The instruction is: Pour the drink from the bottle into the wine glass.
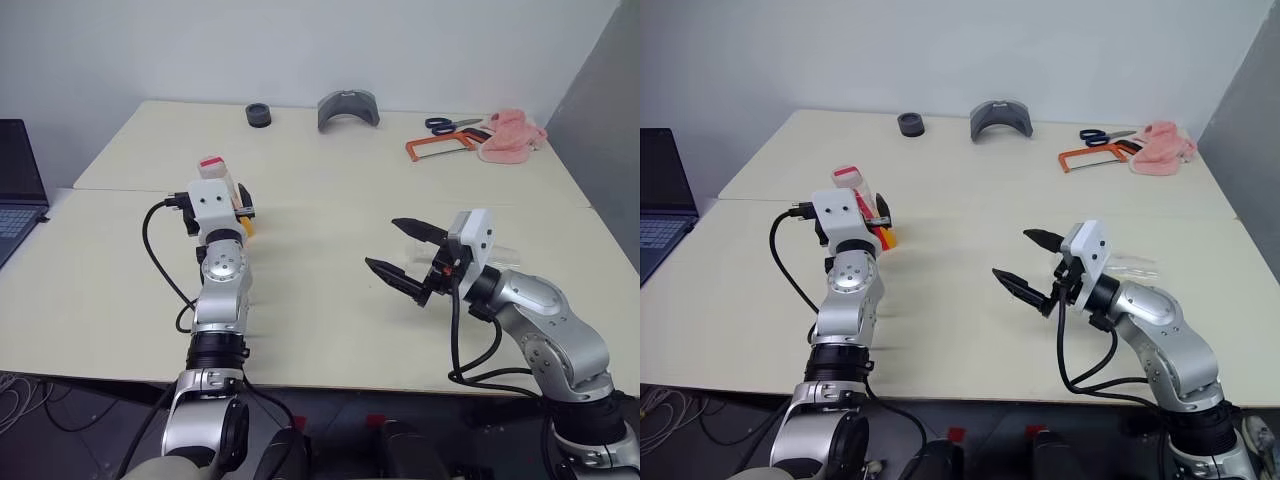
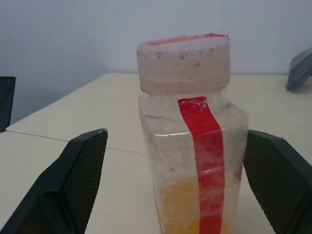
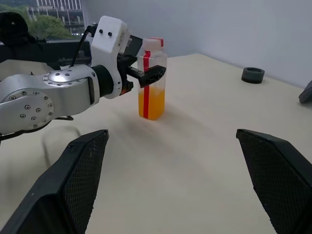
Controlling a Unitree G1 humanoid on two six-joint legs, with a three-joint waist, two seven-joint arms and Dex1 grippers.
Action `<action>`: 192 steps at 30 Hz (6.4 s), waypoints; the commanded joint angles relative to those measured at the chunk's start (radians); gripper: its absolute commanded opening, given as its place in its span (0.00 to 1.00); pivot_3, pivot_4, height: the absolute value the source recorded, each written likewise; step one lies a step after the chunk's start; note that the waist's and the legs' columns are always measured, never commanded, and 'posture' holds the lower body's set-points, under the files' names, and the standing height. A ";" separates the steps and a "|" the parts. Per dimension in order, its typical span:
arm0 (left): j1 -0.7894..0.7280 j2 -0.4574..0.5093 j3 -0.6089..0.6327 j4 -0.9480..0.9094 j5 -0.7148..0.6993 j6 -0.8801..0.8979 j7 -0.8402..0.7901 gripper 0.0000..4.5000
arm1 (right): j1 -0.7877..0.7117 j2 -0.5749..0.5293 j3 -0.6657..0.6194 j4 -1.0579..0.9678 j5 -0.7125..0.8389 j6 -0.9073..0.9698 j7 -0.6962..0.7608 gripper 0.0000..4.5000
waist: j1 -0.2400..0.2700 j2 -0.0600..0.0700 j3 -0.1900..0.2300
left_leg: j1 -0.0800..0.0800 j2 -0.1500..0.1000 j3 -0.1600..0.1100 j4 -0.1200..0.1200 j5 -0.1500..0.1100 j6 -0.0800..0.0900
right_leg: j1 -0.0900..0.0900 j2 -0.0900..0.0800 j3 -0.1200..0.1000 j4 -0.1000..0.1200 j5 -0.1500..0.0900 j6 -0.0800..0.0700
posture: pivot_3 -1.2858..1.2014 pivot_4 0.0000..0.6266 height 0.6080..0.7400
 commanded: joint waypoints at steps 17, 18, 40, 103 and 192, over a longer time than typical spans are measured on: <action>-0.141 0.017 -0.007 0.179 0.024 -0.063 0.058 0.95 | -0.056 -0.001 -0.002 0.007 0.003 0.005 0.019 1.00 | 0.000 0.000 0.000 | 0.000 0.000 0.000 0.000 0.000 0.000 | 0.000 0.000 0.000 0.000 0.000 0.000 | 0.52 0.24 1.00; -0.142 0.018 -0.009 0.180 0.025 -0.068 0.054 0.91 | -0.055 -0.001 -0.003 0.005 0.003 0.005 0.018 1.00 | 0.000 0.000 0.000 | 0.000 0.000 0.000 0.000 0.000 0.000 | -0.001 0.000 0.000 0.000 0.000 0.000 | 0.52 0.24 1.00; 0.016 0.021 -0.046 -0.062 -0.128 0.019 -0.299 0.40 | -0.020 0.026 0.047 -0.075 -0.048 0.001 -0.033 1.00 | -0.002 0.000 0.000 | -0.001 0.000 0.000 -0.001 0.001 -0.002 | -0.001 -0.001 0.000 -0.001 0.000 0.000 | 0.52 0.24 1.00; -0.081 0.083 -0.078 0.009 -0.098 0.030 -0.391 0.97 | -0.006 0.031 0.073 -0.070 -0.046 0.009 -0.013 1.00 | -0.002 0.000 0.000 | -0.001 0.000 -0.001 -0.001 0.000 0.000 | -0.001 -0.001 0.000 -0.001 0.000 0.000 | 0.52 0.24 1.00; -0.153 0.067 -0.349 0.025 -0.434 0.006 -1.686 0.38 | -0.382 -0.261 0.061 0.111 0.162 0.144 0.428 0.43 | -0.007 0.005 0.012 | -0.002 0.000 0.003 0.000 -0.001 0.001 | -0.002 0.001 0.000 -0.001 0.000 0.000 | 0.52 0.24 1.00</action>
